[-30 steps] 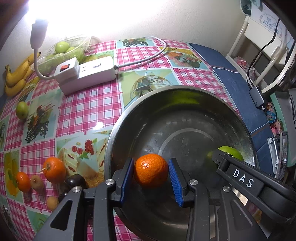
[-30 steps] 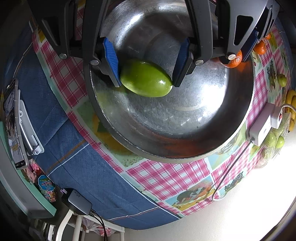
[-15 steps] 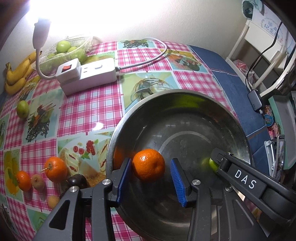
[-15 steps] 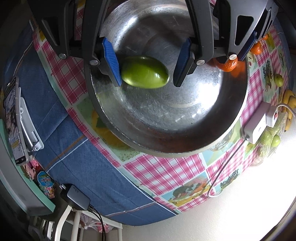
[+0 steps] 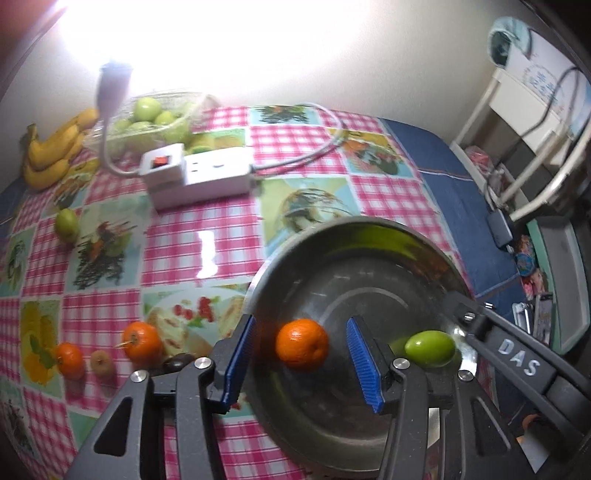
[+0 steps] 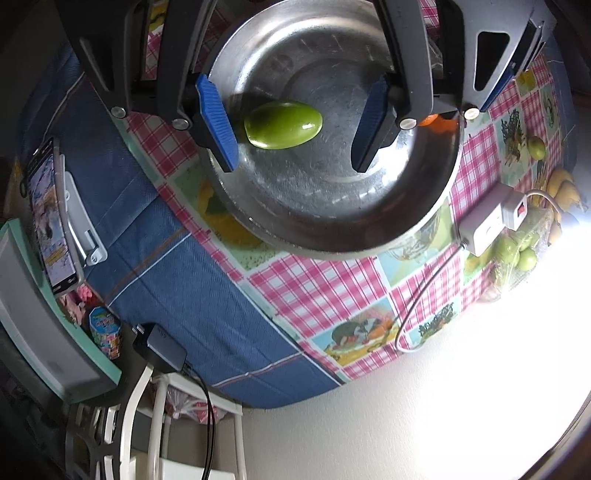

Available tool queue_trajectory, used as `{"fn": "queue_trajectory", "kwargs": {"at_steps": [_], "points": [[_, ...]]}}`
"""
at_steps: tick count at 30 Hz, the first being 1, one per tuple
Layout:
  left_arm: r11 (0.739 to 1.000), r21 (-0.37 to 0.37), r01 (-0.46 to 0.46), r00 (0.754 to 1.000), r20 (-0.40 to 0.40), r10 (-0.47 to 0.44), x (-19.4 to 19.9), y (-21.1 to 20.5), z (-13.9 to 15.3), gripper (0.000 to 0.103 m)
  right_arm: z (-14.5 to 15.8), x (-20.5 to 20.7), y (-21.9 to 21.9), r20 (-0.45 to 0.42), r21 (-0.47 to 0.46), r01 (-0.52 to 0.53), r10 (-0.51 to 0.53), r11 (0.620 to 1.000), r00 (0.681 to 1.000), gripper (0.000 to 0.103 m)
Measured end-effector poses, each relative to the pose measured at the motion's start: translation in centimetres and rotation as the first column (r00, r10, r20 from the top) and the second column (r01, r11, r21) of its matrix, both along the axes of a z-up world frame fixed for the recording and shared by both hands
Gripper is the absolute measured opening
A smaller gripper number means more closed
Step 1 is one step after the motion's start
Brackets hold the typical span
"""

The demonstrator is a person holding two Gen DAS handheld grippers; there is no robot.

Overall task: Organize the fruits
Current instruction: 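Open the right tool to drop the mango while the left tool releases the tangerine into the bowl, then withdraw both tools from the bowl back toward the fruit cluster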

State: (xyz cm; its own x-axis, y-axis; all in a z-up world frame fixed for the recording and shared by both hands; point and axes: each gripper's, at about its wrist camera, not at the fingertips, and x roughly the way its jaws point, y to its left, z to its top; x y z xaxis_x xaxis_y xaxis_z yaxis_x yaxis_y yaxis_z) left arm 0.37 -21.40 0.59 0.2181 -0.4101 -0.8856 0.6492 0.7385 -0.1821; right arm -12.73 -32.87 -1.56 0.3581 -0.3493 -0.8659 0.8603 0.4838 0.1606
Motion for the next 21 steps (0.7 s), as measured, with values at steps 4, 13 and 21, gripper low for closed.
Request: {"fn": "queue_trajectory", "kwargs": {"at_steps": [4,13,21], "points": [[0.997,0.021,-0.076,0.997,-0.012,0.076,1.4,1.5,0.3,0.055,0.0,-0.1,0.1,-0.007,0.001,-0.005,0.005,1.0,1.0,0.065],[0.953,0.106,-0.284,0.958,-0.009,0.286,4.5,6.3,0.3,0.055,-0.6,1.2,1.5,-0.036,0.007,-0.079,0.079,0.997,0.996,0.065],[0.927,0.097,-0.363,0.93,-0.026,0.367,5.6,9.1,0.7,0.058,0.0,2.4,3.2,-0.042,-0.016,-0.149,0.149,0.989,0.988,0.065]]}}
